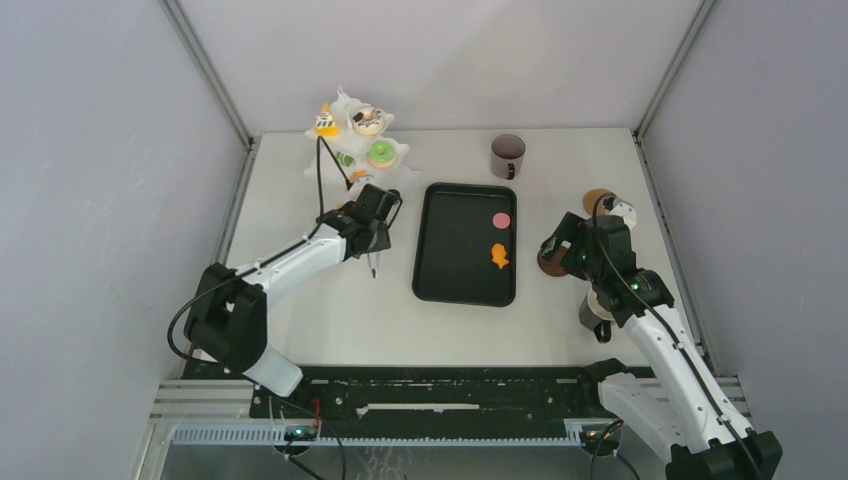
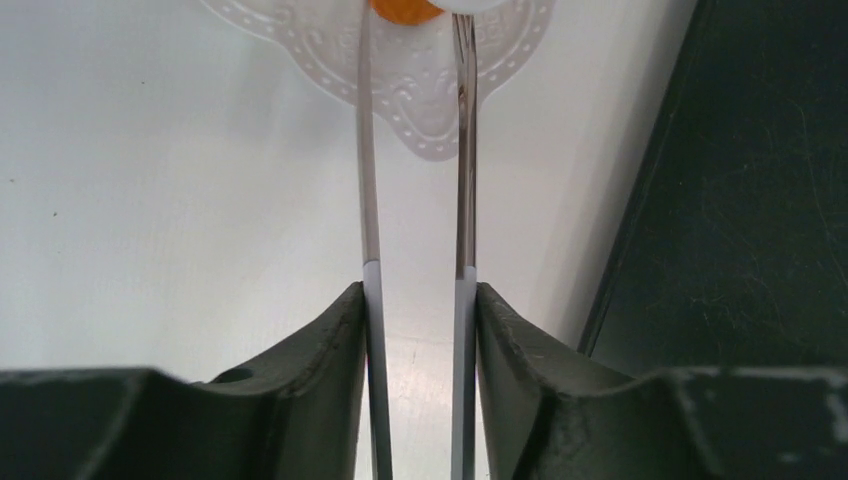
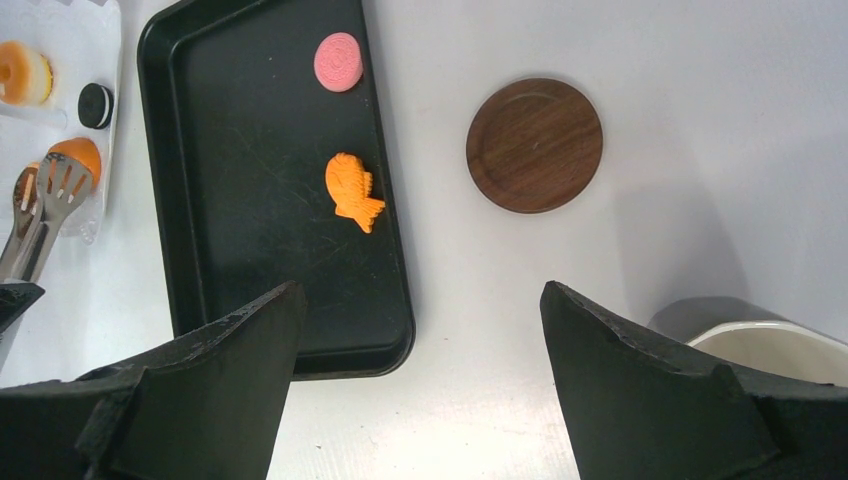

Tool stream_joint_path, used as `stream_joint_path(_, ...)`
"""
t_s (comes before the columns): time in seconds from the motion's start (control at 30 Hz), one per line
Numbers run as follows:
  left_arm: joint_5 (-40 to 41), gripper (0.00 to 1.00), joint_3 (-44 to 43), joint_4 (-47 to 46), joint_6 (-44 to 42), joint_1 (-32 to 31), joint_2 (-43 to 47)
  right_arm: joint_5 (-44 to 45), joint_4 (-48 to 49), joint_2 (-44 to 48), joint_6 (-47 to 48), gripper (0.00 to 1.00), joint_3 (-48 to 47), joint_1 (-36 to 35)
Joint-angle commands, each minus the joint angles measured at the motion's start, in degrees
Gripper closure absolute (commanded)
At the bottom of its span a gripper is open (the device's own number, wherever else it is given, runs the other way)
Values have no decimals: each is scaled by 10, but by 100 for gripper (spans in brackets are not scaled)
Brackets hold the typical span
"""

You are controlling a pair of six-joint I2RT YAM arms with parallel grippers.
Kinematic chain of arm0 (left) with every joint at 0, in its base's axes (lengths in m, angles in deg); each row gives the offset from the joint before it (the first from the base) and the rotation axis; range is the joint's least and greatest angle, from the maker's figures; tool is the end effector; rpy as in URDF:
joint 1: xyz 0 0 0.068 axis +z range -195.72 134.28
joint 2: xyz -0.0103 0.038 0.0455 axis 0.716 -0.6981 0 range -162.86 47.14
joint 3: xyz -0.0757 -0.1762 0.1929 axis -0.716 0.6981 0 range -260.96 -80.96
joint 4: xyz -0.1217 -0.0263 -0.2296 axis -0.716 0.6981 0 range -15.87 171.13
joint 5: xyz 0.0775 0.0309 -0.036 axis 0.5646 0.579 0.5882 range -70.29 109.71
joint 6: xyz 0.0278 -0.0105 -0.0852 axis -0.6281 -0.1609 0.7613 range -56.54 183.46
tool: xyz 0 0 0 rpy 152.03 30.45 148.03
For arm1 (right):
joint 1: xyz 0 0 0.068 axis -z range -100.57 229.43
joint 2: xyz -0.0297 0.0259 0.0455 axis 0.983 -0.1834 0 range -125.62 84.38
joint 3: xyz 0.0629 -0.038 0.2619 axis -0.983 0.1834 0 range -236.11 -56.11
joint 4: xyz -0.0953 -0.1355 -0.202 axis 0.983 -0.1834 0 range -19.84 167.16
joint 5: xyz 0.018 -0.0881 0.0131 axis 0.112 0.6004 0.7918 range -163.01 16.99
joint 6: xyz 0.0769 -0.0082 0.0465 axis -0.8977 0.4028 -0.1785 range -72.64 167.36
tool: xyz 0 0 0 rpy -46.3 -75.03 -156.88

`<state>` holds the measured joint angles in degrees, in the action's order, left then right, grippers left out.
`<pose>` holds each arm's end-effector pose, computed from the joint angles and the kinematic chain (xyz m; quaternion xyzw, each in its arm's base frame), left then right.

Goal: Serve the afternoon tea

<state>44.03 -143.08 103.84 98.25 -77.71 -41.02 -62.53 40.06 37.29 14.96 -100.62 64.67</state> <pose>0.3066 -0.1524 0.2011 -0.0848 0.9325 0.0096 0.3511 0.2029 0.0385 0.2573 0.1765 0.8847 0.0936 0.4211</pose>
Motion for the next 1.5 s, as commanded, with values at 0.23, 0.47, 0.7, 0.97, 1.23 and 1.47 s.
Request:
stream_joint_path(0.23, -11, 49, 3, -22, 13, 2, 25, 15, 7, 13, -5, 5, 1, -4)
stream_joint_path(0.47, -44, 50, 29, -5, 28, 0, 85, 15, 5, 12, -7, 5, 1, -4)
stream_joint_path(0.7, -48, 52, 57, 33, 34, -19, 133, 11, 9, 9, -11, 5, 1, -8)
stream_joint_path(0.97, -27, 85, 104, 89, 92, -30, 241, 20, 1, 25, -13, 5, 6, -10)
stream_joint_path(1.23, 145, 95, 141, 177, 138, 1, 303, 9, 14, 27, -11, 5, 19, -11)
stream_joint_path(1.47, 189, 94, 206, 69, 179, 95, 295, -6, 27, 22, -8, 5, 18, -11)
